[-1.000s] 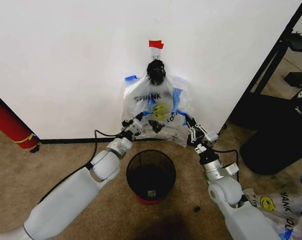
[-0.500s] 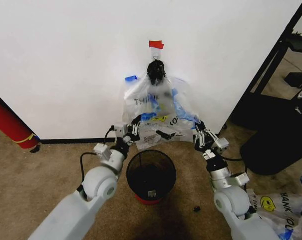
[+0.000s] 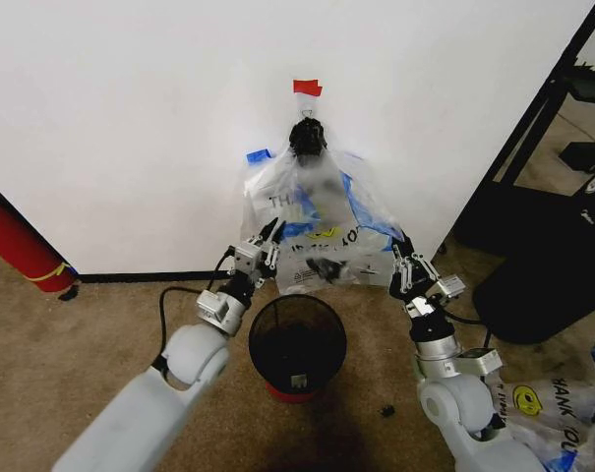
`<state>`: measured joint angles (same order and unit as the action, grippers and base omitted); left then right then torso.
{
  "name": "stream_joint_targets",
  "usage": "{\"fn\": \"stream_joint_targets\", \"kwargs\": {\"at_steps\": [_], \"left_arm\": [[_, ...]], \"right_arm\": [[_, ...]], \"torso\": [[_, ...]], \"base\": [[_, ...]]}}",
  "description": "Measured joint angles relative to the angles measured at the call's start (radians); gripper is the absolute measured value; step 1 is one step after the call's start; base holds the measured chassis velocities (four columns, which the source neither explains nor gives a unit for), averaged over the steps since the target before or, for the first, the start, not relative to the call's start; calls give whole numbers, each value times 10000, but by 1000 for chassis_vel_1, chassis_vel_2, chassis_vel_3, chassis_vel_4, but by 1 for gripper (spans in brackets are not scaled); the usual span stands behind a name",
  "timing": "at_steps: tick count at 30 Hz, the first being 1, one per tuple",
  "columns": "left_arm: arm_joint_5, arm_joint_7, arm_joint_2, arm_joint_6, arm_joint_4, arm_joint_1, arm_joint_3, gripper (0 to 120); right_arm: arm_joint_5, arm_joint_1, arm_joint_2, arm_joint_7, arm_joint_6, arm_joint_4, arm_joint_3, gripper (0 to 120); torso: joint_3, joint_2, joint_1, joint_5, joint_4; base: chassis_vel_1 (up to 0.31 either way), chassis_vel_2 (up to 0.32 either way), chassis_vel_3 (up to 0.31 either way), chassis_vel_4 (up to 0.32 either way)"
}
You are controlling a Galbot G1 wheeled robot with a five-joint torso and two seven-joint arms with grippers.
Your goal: Pick up the garbage bag from the wall and place it over the trash bin.
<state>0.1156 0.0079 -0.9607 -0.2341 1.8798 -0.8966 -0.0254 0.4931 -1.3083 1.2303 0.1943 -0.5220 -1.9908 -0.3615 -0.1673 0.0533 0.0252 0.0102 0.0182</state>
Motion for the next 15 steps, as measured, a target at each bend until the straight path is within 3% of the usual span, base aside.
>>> {"fn": "stream_joint_targets", "kwargs": {"at_steps": [5,7,15], "left_arm": [[-1365,1013,911,-159,-335,1212,497,56],[-1559,1135,1027,-105,-382,1441,629,59],[-2722,1310,1670,1313,-244,2643,1675,90]], "right_arm": [[-167,24,129,151,-29,-93,98,0],[-197,24,139,163,-30,-113,110,0],[-389,-10,173,219,-44,-166,103,0]], "torso": [[-1,-2,0,-1,-1],[-1,-2,0,0,-2],[-1,-2,0,0,0]], "base": [[0,0,0,0],[0,0,0,0],[0,0,0,0]]}}
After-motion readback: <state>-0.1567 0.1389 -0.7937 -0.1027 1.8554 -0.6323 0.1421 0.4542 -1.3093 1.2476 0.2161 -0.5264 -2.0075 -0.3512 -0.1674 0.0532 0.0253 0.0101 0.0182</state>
